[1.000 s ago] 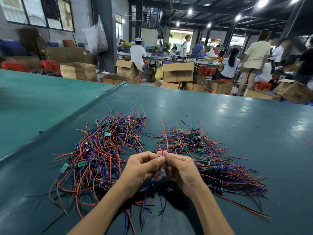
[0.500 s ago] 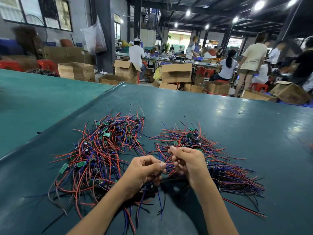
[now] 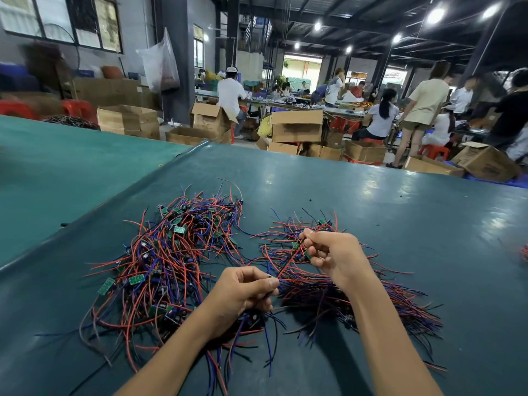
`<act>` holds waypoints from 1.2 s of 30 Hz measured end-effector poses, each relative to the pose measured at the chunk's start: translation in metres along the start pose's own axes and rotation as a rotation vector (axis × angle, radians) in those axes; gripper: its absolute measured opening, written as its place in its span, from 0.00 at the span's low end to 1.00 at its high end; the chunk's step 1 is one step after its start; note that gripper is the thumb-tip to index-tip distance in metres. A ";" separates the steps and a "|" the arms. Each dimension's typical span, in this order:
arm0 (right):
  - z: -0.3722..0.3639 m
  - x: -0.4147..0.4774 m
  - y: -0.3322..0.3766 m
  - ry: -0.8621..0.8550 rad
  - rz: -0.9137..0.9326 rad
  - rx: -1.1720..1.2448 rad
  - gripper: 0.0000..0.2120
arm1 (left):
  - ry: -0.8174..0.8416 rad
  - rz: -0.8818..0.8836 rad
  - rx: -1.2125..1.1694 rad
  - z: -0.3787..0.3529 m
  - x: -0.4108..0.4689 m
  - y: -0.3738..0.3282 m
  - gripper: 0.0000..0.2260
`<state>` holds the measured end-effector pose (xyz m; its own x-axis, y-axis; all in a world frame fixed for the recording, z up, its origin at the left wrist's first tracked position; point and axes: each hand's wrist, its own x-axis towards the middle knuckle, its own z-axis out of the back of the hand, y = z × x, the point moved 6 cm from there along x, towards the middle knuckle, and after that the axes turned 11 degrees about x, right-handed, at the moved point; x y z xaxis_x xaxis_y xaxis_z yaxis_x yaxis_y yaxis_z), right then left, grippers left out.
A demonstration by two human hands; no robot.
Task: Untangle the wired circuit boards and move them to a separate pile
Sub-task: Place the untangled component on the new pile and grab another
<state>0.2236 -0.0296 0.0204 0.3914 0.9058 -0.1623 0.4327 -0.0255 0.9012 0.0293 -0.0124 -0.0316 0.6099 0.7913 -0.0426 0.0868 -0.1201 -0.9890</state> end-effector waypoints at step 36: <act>0.000 0.024 0.024 -0.056 0.180 -0.162 0.07 | 0.063 0.049 -0.062 -0.001 0.000 0.003 0.06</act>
<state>0.2429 -0.0083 0.0380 0.4965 0.8679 -0.0114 0.2176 -0.1117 0.9696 0.0302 -0.0134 -0.0346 0.6627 0.7447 -0.0796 0.1033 -0.1961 -0.9751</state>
